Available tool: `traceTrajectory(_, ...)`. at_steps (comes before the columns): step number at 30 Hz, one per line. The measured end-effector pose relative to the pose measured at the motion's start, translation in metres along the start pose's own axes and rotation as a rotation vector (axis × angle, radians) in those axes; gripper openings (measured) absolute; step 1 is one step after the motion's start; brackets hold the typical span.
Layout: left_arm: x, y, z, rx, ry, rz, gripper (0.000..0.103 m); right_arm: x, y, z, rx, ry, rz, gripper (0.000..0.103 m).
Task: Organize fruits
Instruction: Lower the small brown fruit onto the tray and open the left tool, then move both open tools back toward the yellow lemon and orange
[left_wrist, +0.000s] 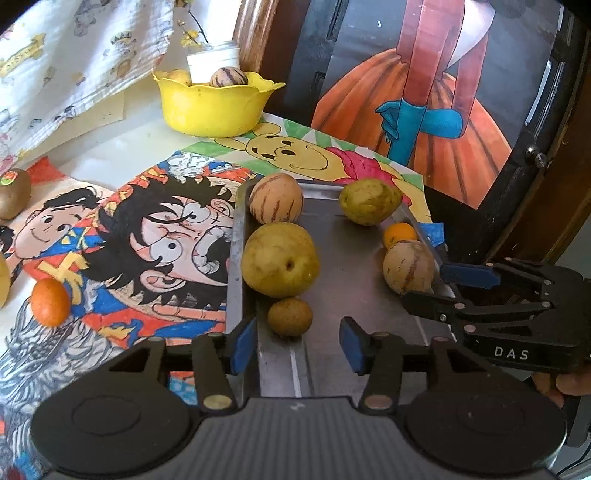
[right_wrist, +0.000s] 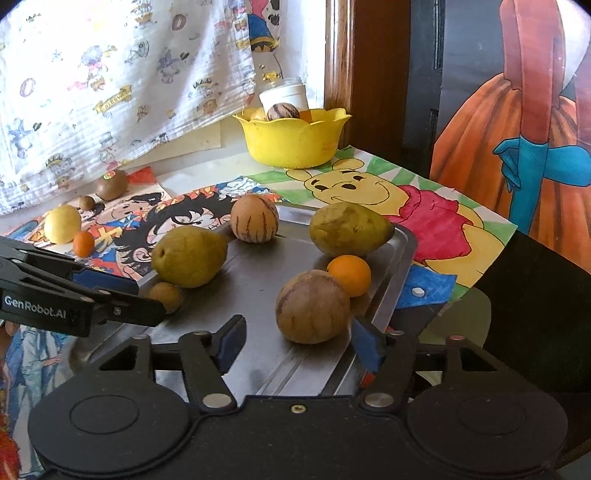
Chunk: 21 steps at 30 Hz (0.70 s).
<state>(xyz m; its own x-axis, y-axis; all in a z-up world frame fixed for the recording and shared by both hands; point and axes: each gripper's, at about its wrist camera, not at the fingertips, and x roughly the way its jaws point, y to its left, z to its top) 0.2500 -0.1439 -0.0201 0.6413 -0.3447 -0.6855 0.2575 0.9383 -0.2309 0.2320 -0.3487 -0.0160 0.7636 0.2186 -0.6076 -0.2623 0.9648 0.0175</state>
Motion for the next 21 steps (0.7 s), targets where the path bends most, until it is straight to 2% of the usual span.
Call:
traceTrajectory(1, -0.004, 0.001, -0.001, -0.007, -0.006, 0.005, 0.062, -0.004, 0.001, -0.001, 0.002, -0.004, -0.003, 0.071)
traceTrajectory(5, -0.023, 0.006, -0.005, -0.031, -0.032, 0.047, 0.069, -0.018, 0.005, -0.003, 0.022, -0.016, -0.014, 0.078)
traceTrajectory(10, -0.049, 0.011, -0.011, -0.054, -0.076, 0.105, 0.093, -0.038, 0.017, -0.006, 0.063, -0.028, -0.021, 0.093)
traceTrajectory(12, -0.058, 0.013, -0.014, -0.057, -0.085, 0.136, 0.099, -0.045, 0.024, -0.009, 0.07, -0.033, -0.021, 0.099)
traceTrajectory(15, -0.07, 0.015, -0.019, -0.053, -0.089, 0.182, 0.102, -0.055, 0.037, -0.012, 0.068, -0.04, -0.019, 0.102)
traceTrajectory(21, -0.091, 0.023, -0.035, -0.053, -0.079, 0.248, 0.102, -0.067, 0.059, -0.02, 0.128, -0.016, -0.028, 0.102)
